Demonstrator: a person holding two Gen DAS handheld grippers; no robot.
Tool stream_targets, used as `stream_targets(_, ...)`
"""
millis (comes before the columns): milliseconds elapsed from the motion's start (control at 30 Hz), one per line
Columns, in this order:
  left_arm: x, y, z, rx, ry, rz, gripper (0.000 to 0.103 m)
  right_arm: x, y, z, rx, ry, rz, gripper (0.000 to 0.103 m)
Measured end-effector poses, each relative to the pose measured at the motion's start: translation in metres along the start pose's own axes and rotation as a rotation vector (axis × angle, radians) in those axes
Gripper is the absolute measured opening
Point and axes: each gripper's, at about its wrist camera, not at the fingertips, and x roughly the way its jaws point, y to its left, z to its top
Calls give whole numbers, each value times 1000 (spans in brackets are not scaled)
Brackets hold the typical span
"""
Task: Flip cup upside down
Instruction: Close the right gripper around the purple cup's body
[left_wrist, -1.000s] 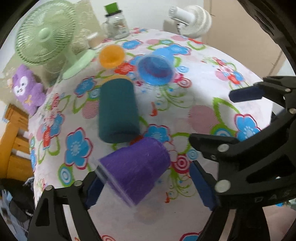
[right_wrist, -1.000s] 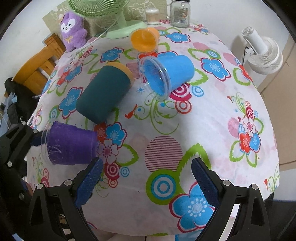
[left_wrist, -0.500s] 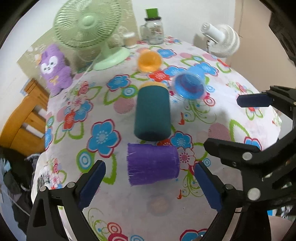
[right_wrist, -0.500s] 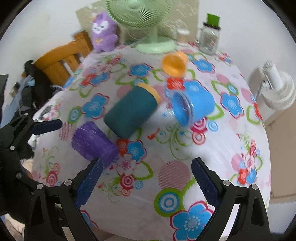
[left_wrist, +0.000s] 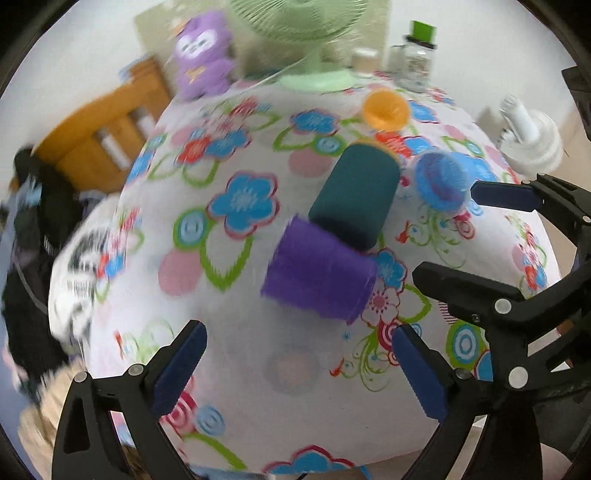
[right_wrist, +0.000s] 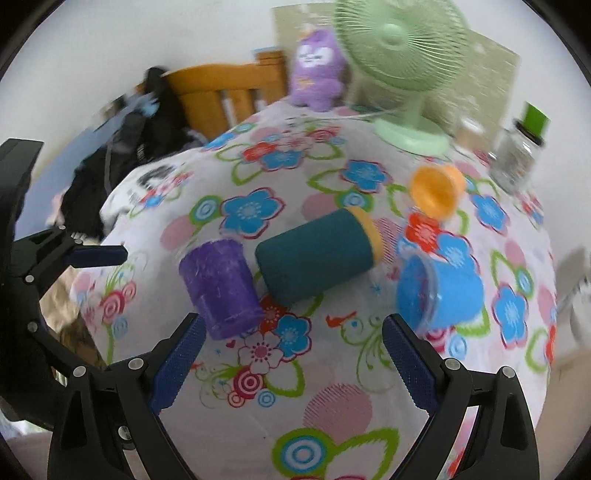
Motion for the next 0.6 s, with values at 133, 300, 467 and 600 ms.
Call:
stream_targets(133,8,1,-15,-56,16,19,102,13,6,-4,-78,-3,39,97)
stream_targets(300,19,8,-26,-57,24,54,102,30,18,-9,-120,-33,77,96)
stream_targets(467,26,18,-36,-37,25,75,102,44,30,-15,-138,-67,93,89)
stream_targets(600,35,23,-41,-18,27,87,102,55,37,-20,-142,-78,110,87)
